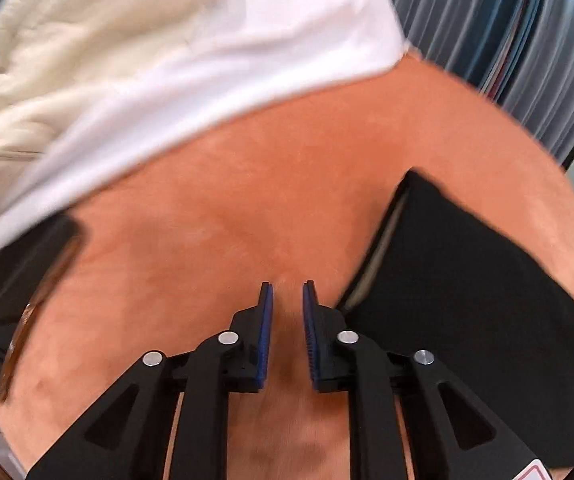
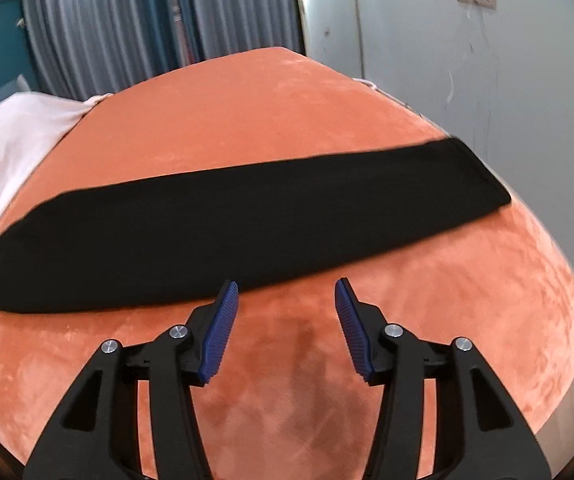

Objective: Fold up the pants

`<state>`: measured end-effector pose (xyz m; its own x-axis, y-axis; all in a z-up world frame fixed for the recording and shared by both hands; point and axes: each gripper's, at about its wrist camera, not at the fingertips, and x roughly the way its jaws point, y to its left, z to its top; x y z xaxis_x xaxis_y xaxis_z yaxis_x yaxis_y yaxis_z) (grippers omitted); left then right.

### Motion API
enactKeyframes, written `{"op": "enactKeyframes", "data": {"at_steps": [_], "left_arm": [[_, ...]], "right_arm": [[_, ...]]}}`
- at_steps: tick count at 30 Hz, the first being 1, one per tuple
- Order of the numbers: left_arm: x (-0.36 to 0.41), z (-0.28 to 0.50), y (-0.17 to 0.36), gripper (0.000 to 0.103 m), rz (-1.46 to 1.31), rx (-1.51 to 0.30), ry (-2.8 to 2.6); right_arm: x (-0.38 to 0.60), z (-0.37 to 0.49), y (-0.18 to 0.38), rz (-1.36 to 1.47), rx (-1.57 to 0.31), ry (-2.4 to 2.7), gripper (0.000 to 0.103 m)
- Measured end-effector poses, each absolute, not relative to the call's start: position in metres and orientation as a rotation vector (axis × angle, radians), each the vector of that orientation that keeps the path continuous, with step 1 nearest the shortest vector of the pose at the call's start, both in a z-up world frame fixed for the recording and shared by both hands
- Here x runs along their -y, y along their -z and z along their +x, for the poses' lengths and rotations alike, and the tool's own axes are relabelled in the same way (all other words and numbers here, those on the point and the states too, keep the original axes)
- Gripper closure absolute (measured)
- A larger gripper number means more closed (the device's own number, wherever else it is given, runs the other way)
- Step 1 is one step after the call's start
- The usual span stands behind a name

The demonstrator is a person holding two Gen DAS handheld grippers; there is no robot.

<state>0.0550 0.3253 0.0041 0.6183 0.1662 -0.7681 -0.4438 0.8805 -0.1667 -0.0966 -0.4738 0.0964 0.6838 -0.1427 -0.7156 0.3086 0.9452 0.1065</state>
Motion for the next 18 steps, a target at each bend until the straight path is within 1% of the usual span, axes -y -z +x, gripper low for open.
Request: {"op": "enactKeyframes", "data": {"at_steps": [1, 2, 3, 4, 6, 8, 11, 15, 16, 17, 18], "left_arm": [[-0.314, 0.038, -0.015, 0.063, -0.329, -0.792, -0.345], [-0.301, 0.023, -0.024, 0.050, -0.295, -0.756, -0.330], [-0.287, 0.009, -0.031, 0.028, -0.271, -0.724, -0.317], [-0.270, -0.006, -0.038, 0.018, -0.257, -0.683, -0.299], [-0.240, -0.025, -0.045, 0.017, -0.231, -0.632, -0.241], [-0.199, -0.033, -0.048, 0.017, -0.166, -0.635, -0.175], [-0.139, -0.025, -0.047, 0.017, -0.107, -0.656, -0.068], [-0.084, -0.014, -0.046, 0.017, -0.042, -0.669, -0.028], [-0.075, -0.009, -0.043, 0.017, -0.030, -0.674, -0.029], [-0.071, -0.005, -0.042, 0.017, -0.024, -0.676, -0.028], [-0.062, -0.001, -0.039, 0.017, -0.013, -0.678, -0.029]], "right_arm": [[0.479, -0.099, -0.094, 0.252, -0.779, 0.262, 0.053], [0.490, -0.101, -0.091, 0.299, -0.781, 0.276, 0.049], [0.501, -0.099, -0.085, 0.342, -0.781, 0.293, 0.047], [0.515, -0.098, -0.080, 0.384, -0.781, 0.313, 0.047], [0.549, -0.103, -0.072, 0.481, -0.785, 0.358, 0.047], [0.586, -0.108, -0.068, 0.567, -0.778, 0.416, 0.047], [0.630, -0.109, -0.061, 0.614, -0.758, 0.469, 0.035], [0.666, -0.093, -0.052, 0.585, -0.727, 0.488, 0.036], [0.671, -0.089, -0.051, 0.569, -0.720, 0.497, 0.041], [0.677, -0.082, -0.051, 0.547, -0.715, 0.515, 0.054], [0.683, -0.076, -0.051, 0.529, -0.715, 0.534, 0.065]]}}
